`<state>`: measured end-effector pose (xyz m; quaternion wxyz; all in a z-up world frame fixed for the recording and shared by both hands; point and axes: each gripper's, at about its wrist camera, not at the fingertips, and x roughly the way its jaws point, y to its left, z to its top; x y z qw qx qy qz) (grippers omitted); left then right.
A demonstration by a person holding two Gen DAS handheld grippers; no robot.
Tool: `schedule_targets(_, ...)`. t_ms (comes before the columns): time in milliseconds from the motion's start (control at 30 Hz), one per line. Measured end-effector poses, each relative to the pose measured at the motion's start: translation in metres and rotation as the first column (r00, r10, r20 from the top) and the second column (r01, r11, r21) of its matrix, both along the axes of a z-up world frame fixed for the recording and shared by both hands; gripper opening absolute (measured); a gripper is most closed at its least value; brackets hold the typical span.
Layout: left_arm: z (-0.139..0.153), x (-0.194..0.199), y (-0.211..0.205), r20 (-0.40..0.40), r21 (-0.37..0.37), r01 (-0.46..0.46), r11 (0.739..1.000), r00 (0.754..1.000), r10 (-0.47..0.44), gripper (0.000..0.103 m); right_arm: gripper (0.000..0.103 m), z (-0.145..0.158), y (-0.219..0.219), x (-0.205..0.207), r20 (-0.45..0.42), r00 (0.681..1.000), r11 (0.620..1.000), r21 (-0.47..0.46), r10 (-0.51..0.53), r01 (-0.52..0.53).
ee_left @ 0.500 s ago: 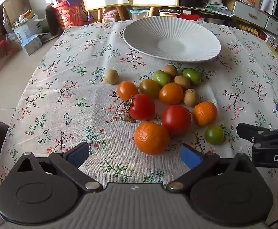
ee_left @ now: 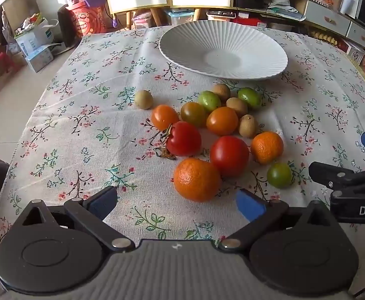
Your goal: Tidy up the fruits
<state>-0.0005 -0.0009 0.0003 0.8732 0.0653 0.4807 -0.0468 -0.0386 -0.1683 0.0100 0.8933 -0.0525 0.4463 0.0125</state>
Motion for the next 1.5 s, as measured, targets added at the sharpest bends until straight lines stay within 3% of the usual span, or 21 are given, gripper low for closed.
schedule_targets(1500, 0.0006, -0.001, -0.0026, -0.005, -0.003, 0.009, 1.0, 1.0, -0.009, 0.101, 0.102, 0.0044, -0.002, -0.001, 0.008, 1.0, 1.0, 0.009, 0.001, -0.001)
